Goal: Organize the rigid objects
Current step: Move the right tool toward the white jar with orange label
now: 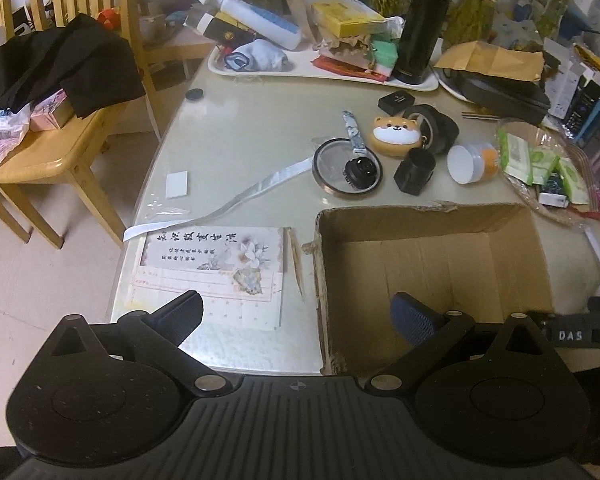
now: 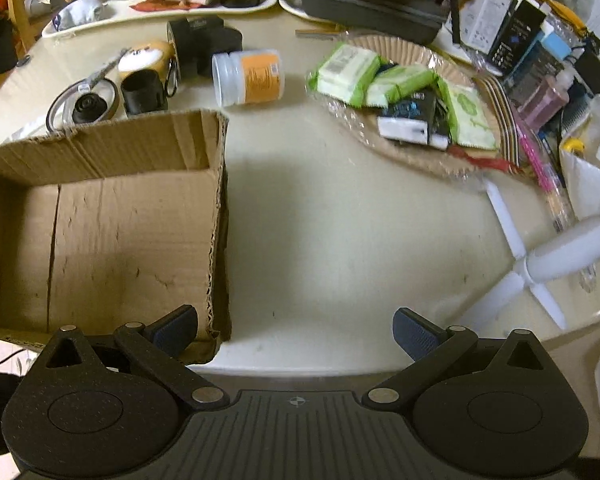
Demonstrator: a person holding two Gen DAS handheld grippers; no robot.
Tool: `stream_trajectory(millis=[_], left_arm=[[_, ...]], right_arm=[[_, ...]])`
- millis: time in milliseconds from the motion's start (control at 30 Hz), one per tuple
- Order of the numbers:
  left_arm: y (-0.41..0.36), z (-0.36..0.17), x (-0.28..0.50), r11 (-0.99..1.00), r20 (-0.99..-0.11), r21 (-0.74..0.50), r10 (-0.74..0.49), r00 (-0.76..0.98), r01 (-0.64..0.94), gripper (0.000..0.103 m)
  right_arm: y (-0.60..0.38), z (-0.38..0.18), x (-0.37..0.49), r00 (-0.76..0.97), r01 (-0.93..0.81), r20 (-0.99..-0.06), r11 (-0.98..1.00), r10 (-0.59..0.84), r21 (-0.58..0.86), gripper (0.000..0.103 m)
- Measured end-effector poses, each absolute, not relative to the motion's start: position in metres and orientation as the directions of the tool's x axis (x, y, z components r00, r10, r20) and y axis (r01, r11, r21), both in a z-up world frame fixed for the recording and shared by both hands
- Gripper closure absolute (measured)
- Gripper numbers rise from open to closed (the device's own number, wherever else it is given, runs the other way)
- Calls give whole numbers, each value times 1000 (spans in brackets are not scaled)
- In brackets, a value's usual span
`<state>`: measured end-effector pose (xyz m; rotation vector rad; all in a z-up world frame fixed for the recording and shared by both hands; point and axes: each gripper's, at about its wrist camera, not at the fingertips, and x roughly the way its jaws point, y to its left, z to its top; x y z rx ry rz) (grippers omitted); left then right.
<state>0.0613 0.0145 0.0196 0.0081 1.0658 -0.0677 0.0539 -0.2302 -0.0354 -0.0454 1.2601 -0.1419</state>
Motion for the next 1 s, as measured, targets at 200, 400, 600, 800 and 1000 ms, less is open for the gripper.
stream_trajectory(millis=[200,400,600,800,1000], left_arm=[[9,24,65,996,-870,-30,-67,488,84,1],[4,28,77,993,-862,-34,-86,500,112,1],[-3,37,96,989,-843,-32,-103,528,143,1],[-5,44,118,987,-822,-50,-129,555,156,1],[-4,42,139,984,-821,-66,-148,552,166,1]], right_arm=[[-236,-27,51,309,111,-943,990,-122,-92,0],[-235,-9,65,399,110,-912,992,-97,-57,0],[-229,3,92,454,52,-890,998,-40,-18,0],[-226,8,120,475,9,-880,1000,5,10,0],[-230,8,149,489,-19,-871,999,45,41,0]])
